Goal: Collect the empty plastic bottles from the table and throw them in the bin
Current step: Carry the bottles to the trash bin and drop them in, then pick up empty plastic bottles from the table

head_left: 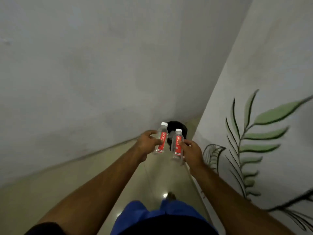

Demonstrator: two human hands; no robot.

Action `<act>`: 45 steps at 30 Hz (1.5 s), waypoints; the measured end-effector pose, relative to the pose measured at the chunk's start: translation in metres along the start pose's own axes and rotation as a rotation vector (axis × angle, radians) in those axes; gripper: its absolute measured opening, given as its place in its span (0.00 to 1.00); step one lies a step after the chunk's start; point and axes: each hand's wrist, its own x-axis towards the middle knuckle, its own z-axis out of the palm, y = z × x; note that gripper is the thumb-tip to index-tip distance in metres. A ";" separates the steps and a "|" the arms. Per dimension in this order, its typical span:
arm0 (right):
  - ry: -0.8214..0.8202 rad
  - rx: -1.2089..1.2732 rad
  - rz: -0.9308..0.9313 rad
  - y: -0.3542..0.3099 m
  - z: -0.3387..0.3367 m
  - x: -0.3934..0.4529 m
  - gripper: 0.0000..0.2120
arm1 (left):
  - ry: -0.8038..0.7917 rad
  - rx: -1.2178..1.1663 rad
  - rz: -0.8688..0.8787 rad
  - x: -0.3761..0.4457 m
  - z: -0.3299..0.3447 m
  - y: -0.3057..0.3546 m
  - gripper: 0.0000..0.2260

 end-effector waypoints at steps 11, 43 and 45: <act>0.218 0.051 0.175 -0.031 0.081 0.213 0.11 | -0.367 0.400 -0.001 0.272 0.014 0.098 0.21; 0.749 0.386 0.405 0.184 0.170 0.442 0.13 | -0.624 1.113 0.327 0.570 0.123 -0.102 0.19; 0.775 0.462 0.386 0.151 0.168 0.404 0.11 | -0.676 1.073 0.296 0.526 0.110 -0.065 0.15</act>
